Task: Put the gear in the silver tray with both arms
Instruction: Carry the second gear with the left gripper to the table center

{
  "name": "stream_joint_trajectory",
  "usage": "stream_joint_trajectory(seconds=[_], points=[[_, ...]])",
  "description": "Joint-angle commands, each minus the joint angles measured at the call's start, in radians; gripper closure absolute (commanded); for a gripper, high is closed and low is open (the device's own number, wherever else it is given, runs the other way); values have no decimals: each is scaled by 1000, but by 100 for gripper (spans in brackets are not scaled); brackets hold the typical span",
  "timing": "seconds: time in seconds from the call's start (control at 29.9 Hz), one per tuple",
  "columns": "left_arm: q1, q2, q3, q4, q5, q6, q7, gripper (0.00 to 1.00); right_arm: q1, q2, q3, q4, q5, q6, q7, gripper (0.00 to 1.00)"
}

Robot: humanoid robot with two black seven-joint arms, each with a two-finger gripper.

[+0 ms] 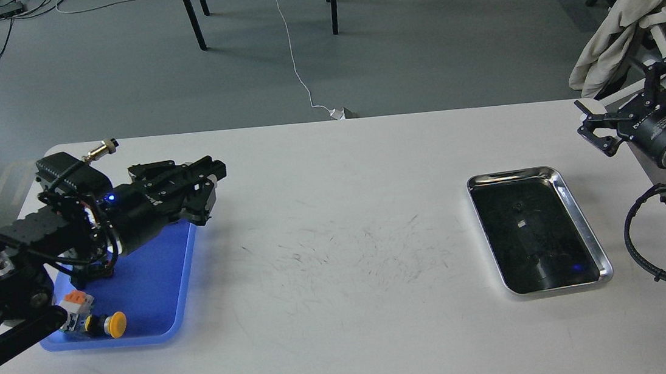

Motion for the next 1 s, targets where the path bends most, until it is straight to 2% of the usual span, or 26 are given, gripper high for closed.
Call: stream_joint_trajectory(seconds=[0.0, 0.17, 0.3, 0.57, 0.74, 0.97], points=[[-22, -184, 6, 109, 19, -34, 11, 98, 0, -3, 0, -3, -2, 0, 1, 2], [-13, -405, 51, 276, 94, -45, 17, 96, 0, -5, -3, -3, -2, 0, -1, 2], [10, -508, 87, 359, 152, -45, 13, 96, 0, -12, -3, 0, -3, 0, -2, 2], [30, -613, 137, 462, 157, -43, 4, 91, -1, -20, -3, 0, -8, 0, -2, 2], [36, -672, 138, 497, 157, -36, 2, 81, -1, -21, -3, 0, -8, 0, -2, 2], [48, -757, 137, 532, 155, -11, 2, 77, -1, -21, -3, 3, -10, 0, -2, 2]])
